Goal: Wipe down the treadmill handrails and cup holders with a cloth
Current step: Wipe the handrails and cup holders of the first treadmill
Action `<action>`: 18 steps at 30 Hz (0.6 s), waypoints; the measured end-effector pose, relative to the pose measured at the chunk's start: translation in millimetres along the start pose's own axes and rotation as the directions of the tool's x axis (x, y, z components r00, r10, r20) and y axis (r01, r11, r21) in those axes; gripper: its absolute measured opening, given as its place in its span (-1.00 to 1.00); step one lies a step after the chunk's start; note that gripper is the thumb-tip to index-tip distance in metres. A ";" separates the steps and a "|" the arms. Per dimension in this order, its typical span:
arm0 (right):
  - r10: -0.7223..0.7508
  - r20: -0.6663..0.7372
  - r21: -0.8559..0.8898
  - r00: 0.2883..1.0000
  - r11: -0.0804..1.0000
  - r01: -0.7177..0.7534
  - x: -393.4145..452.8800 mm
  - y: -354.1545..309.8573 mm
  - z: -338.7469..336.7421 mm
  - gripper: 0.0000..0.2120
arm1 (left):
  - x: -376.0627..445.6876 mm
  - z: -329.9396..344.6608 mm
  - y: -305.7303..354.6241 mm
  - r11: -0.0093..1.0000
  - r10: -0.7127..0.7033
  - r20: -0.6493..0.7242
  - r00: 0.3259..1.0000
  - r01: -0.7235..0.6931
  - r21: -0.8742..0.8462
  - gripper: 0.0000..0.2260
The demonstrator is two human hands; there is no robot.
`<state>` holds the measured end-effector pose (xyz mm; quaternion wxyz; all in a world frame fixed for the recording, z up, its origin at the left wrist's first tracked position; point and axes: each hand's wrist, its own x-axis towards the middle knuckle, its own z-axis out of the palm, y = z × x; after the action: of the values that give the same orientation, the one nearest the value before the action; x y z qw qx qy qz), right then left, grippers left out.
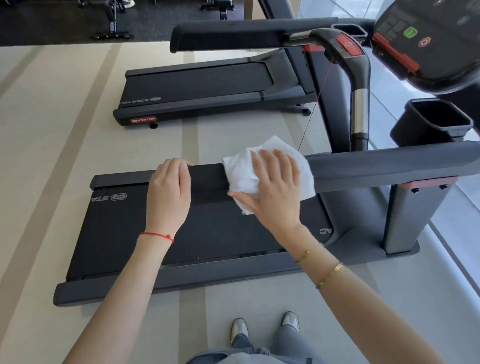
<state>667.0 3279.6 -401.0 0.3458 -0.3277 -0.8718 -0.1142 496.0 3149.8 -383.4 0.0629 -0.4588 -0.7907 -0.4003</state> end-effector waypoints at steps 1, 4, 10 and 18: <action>0.002 -0.014 0.004 1.000 1.000 -0.002 0.4 -9.3 1.9 -0.27 | 0.0 0.3 -0.3 1.000 0.004 -0.003 1.000 -0.004 0.001 -0.74; -0.105 -0.034 0.010 0.994 0.994 0.106 -0.2 -7.2 2.5 -0.43 | -0.6 0.4 -0.5 1.000 0.001 -0.007 1.000 -0.001 0.000 -0.73; 0.077 -0.139 0.047 0.987 0.996 -0.071 10.1 77.2 -18.8 -0.67 | 1.8 6.0 14.1 0.971 0.081 -0.043 0.996 -0.069 0.231 -0.76; 0.053 -0.052 0.094 0.997 0.994 -0.048 7.2 53.1 -14.4 -0.67 | 8.0 36.9 51.8 0.944 0.116 -0.050 0.992 -0.095 0.315 -0.72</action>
<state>705.1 3317.3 -387.1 0.3872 -0.3302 -0.8577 -0.0738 541.5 3194.1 -374.7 0.1828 -0.4708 -0.8158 -0.2819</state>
